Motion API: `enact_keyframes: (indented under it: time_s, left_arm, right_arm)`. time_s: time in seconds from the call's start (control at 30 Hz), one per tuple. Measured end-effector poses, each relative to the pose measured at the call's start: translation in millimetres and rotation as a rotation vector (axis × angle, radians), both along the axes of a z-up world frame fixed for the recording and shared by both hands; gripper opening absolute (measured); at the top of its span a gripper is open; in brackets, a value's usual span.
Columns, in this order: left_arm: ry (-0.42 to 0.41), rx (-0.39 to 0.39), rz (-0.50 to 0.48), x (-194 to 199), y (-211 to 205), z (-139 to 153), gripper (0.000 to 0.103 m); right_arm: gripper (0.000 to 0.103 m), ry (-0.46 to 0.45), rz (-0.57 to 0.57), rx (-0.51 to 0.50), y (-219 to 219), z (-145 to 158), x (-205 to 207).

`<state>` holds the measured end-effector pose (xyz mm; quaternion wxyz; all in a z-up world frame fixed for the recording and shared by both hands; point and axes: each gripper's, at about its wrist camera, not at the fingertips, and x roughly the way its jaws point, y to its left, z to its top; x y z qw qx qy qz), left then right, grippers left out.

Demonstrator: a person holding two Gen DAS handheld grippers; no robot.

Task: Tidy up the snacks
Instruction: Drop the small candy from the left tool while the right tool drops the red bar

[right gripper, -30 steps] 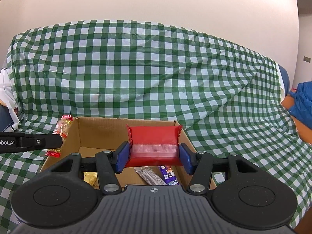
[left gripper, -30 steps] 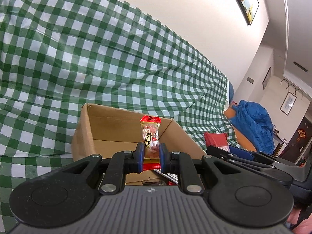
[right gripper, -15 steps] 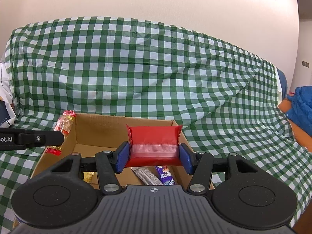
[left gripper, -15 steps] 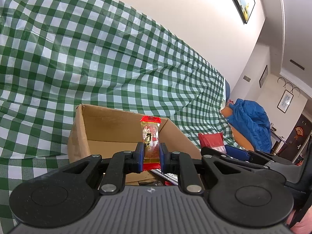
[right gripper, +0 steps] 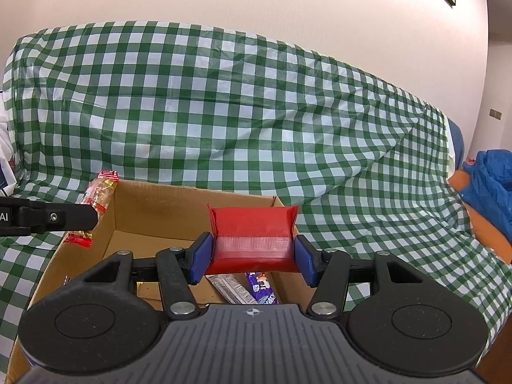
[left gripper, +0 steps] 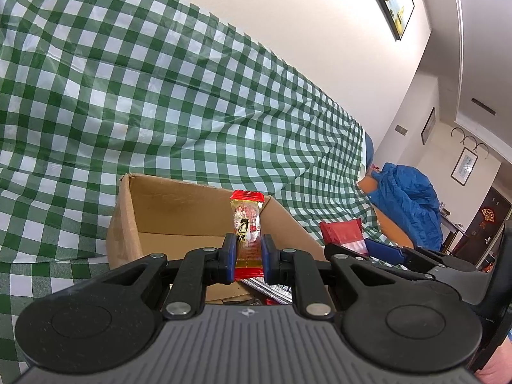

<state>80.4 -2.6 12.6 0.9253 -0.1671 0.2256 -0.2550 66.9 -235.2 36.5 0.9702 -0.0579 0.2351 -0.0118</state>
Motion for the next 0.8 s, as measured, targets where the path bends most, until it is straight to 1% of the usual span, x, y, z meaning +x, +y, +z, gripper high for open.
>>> enact_keyframes:
  time_s: [0.4, 0.5, 0.57, 0.6, 0.63, 0.8]
  left_arm:
    - [-0.007, -0.003, -0.008, -0.5, -0.8, 0.2, 0.017]
    - [0.003, -0.022, -0.017, 1.1, 1.4, -0.8, 0.017]
    - [0.022, -0.047, -0.014, 3.4, 4.9, -2.4, 0.019]
    - [0.029, -0.054, -0.008, 4.2, 6.6, -2.8, 0.021]
    - [0.031, -0.056, 0.001, 4.5, 7.9, -2.6, 0.023]
    - [0.023, -0.041, 0.022, -2.4, 12.7, 0.9, 0.024]
  right_arm:
    - [0.057, -0.005, -0.001, -0.022, 1.3, -1.3, 0.5]
    - [0.059, -0.007, -0.01, -0.032, 0.2, -0.7, 1.6]
    - [0.065, 0.001, -0.028, -0.04, -0.6, -1.4, 3.6]
    - [0.074, 0.006, -0.039, -0.043, -0.6, -2.1, 4.8]
    - [0.08, 0.008, -0.052, -0.045, -1.7, -2.3, 5.7]
    - [0.081, 0.016, -0.063, -0.014, -6.3, -3.6, 10.8]
